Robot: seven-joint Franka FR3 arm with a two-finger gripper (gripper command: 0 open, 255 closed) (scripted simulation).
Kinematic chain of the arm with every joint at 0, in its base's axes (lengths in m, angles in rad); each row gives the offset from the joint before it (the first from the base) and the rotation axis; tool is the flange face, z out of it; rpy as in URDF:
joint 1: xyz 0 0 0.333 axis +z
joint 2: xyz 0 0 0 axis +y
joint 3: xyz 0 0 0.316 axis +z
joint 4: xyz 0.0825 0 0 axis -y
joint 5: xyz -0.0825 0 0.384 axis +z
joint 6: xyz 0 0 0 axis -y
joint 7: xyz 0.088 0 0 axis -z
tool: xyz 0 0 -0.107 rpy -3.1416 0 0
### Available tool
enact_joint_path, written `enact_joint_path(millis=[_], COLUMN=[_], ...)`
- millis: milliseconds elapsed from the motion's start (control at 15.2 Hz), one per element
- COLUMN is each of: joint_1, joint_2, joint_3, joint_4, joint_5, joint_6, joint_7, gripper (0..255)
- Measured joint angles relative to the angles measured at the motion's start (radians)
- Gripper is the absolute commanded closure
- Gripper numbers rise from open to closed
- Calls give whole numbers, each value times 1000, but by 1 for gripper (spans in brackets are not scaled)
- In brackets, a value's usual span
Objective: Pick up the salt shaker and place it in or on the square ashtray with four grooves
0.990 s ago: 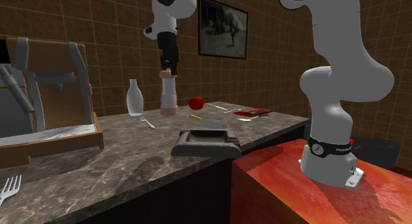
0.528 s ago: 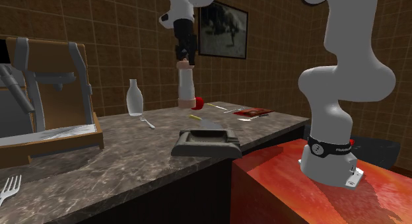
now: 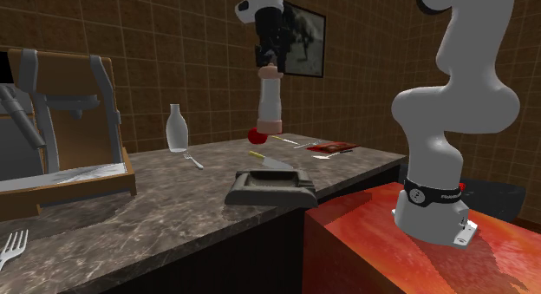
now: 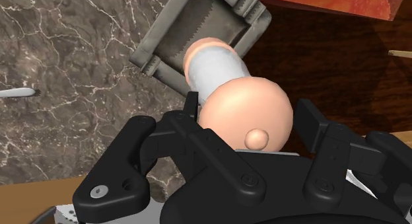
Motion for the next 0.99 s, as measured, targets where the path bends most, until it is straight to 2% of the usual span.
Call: enact_joint_path(millis=[990], joint_1=[-12], joint_2=[-22], joint_3=[-12], joint_4=[-203], joint_5=[-18], joint_6=[182], joint_7=[-8], gripper=[255])
